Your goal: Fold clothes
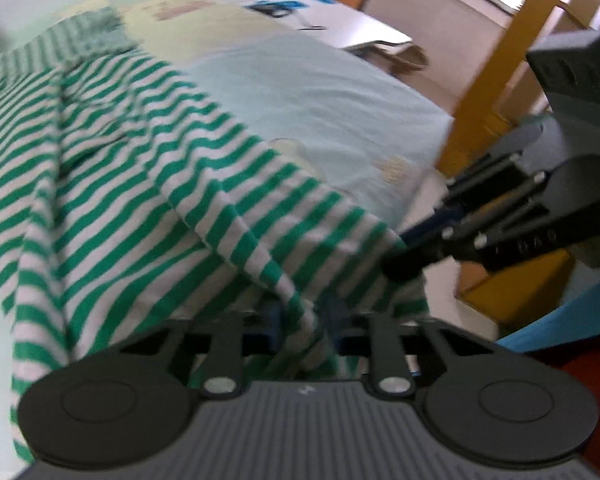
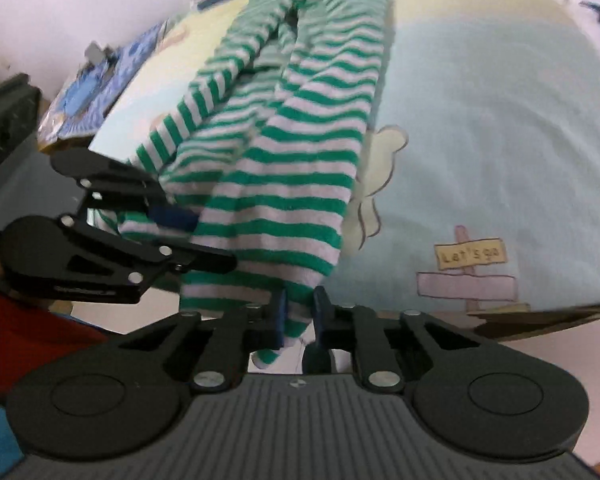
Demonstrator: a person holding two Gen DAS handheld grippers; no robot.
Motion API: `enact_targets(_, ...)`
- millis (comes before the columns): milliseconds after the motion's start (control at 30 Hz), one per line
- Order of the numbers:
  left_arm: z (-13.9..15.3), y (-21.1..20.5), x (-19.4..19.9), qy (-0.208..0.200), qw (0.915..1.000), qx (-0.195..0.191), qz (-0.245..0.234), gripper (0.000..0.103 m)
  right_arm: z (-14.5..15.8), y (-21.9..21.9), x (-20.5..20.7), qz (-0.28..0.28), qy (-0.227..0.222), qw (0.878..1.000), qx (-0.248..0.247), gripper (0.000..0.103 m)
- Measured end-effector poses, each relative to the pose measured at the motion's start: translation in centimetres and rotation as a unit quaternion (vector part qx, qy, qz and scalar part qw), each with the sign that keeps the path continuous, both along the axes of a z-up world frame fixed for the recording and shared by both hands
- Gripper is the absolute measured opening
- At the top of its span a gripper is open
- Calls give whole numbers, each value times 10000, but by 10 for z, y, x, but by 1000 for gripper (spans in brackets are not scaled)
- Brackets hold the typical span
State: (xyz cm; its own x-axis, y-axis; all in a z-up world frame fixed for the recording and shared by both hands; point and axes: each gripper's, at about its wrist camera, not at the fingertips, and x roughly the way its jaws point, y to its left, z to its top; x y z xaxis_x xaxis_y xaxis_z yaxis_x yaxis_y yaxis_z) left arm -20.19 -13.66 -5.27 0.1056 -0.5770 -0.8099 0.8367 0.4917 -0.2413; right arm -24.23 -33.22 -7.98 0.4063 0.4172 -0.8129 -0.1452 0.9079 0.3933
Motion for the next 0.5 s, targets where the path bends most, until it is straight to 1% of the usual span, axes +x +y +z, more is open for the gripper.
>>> enact_targets(67, 2, -3, -4, -39, 9995, -94, -296, 14, 5, -1, -8, -95, -62, 9999, -71, 13)
enact_targets(100, 0, -4, -6, -67, 9991, -71, -411, 16, 1, 0, -10, -140, 19, 9997, -182, 12)
enact_targets(133, -3, -6, -7, -94, 9986, -46, -524, 17, -4, 0, -12, -184, 100, 9994, -292, 7)
enact_targets(167, -6, -8, -8, -128, 9985, 28, -538, 16, -12, 1, -12, -278, 218, 9988, -341, 1)
enact_targets(200, -6, -7, -9, -163, 9983, -20, -555, 19, -20, 2, -13, -371, 335, 9980, -390, 1)
enact_targets(233, -5, -6, -9, -153, 9984, -33, -549, 20, -28, 2, -14, -464, 451, 9969, -437, 2)
enact_targets(267, -3, -4, -9, -168, 9986, -41, -499, 20, -23, -2, -16, -559, 360, 9972, -342, 7)
enact_targets(300, 0, 0, -9, -211, 9989, -62, -423, 25, -19, -5, -19, -654, 268, 9972, -247, 10)
enact_targets(333, 5, 4, -8, -222, 9992, -104, -328, 28, -15, -9, -21, -749, 176, 9969, -152, 15)
enact_targets(400, 15, 17, -7, -248, 9994, -222, -93, 42, 1, -19, -23, -845, -148, 9962, 116, 22)
enact_targets(433, 21, 26, -5, -263, 9992, -290, 95, 46, 7, -22, -20, -803, -308, 9961, 203, 26)
enact_targets(467, 27, 35, -3, -284, 9987, -317, 292, 51, 11, -22, -16, -682, -411, 9966, 220, 26)
enact_targets(500, 32, 47, 0, -337, 9974, -292, 571, 53, 15, -21, -12, -561, -515, 9968, 236, 24)
